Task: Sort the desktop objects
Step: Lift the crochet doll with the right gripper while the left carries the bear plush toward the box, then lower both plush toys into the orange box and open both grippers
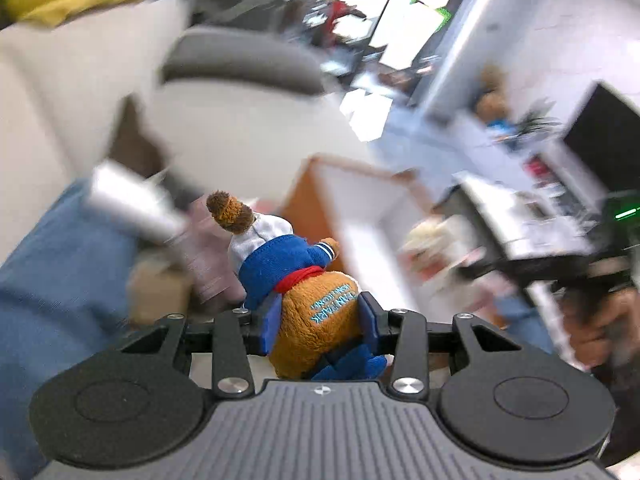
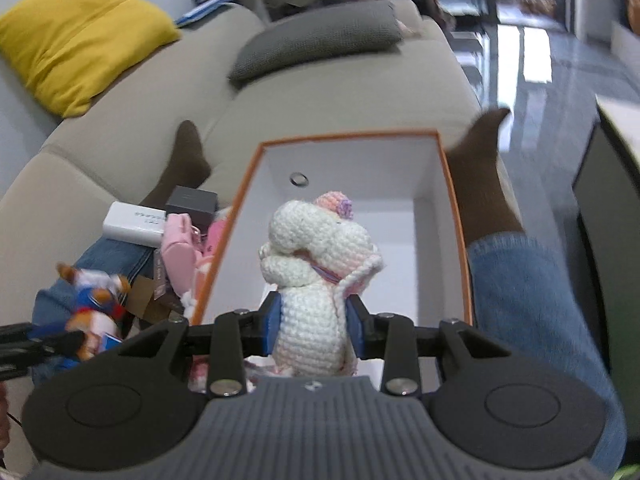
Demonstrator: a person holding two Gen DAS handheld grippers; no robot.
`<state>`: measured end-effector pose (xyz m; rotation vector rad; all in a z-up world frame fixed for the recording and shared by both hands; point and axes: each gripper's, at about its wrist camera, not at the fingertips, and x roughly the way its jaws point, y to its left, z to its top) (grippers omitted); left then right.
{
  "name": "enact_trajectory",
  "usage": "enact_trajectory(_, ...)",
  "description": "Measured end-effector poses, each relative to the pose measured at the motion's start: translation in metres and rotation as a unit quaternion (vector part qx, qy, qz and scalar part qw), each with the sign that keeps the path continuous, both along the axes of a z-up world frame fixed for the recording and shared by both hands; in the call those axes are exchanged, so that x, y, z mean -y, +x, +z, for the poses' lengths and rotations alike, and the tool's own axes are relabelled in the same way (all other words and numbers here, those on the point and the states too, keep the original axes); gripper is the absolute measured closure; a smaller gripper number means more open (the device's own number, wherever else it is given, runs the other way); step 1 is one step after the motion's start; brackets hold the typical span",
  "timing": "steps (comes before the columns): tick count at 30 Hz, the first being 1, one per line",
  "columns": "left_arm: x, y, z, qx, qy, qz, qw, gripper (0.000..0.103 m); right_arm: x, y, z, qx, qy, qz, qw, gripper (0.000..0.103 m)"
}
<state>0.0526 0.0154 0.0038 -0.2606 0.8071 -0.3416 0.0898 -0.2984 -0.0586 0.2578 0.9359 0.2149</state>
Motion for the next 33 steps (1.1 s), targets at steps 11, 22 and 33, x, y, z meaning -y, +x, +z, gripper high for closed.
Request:
enact_trajectory(11,0.1,0.077,-0.03,-0.027,-0.041,-0.142,0.9887,0.056,0.04,-0.001,-0.032,-0.054,0.067,-0.073,0.994,0.066)
enact_trajectory(22,0.15,0.114,-0.085,-0.112,0.008,-0.166,0.9797,0.056,0.051,0.008,-0.06,-0.094,0.08,-0.077,0.989,0.066)
enact_trajectory(33,0.17,0.119,-0.107,-0.153,0.021,-0.186,0.9704,0.056,0.039,0.014,-0.065,-0.121,0.005,-0.06,0.991,0.062)
